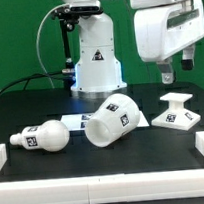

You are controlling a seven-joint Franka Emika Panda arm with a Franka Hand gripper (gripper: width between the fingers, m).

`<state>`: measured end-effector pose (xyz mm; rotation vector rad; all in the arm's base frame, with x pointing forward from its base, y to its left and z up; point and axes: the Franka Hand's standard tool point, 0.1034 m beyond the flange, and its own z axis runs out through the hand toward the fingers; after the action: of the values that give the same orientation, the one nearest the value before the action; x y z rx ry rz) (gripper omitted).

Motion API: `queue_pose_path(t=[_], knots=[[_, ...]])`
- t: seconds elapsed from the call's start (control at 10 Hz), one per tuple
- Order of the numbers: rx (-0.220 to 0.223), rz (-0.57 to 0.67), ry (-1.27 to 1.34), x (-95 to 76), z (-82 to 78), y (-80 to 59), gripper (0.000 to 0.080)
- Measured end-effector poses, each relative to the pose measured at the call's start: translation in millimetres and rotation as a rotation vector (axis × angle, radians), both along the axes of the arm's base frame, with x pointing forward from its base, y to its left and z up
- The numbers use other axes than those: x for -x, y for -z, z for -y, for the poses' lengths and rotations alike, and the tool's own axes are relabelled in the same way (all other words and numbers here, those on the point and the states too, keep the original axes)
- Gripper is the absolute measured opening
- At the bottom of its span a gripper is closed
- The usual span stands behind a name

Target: Assemble lamp

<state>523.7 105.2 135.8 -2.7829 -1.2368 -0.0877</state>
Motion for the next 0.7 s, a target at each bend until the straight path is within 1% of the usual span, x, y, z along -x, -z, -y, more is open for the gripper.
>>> queue_pose_path(t=[0.1, 0.2, 0.3, 0.4, 0.5, 0.7], knots=[[0.011, 0.034, 0.132, 23.8, 2.1, 5.3, 0.07], [0.033, 0.026, 0.324, 59.3, -1.8, 9.3, 0.07], [0.045, 0.012, 0.408, 73.9, -9.1, 11.4, 0.07], [0.032, 0.014, 0.404, 75.3, -11.0, 12.7, 0.07], [0.003, 0.069, 0.337, 68.1, -6.1, 10.7, 0.07], [0.001, 0.068, 0.346, 68.9, -5.7, 12.1, 0.07]])
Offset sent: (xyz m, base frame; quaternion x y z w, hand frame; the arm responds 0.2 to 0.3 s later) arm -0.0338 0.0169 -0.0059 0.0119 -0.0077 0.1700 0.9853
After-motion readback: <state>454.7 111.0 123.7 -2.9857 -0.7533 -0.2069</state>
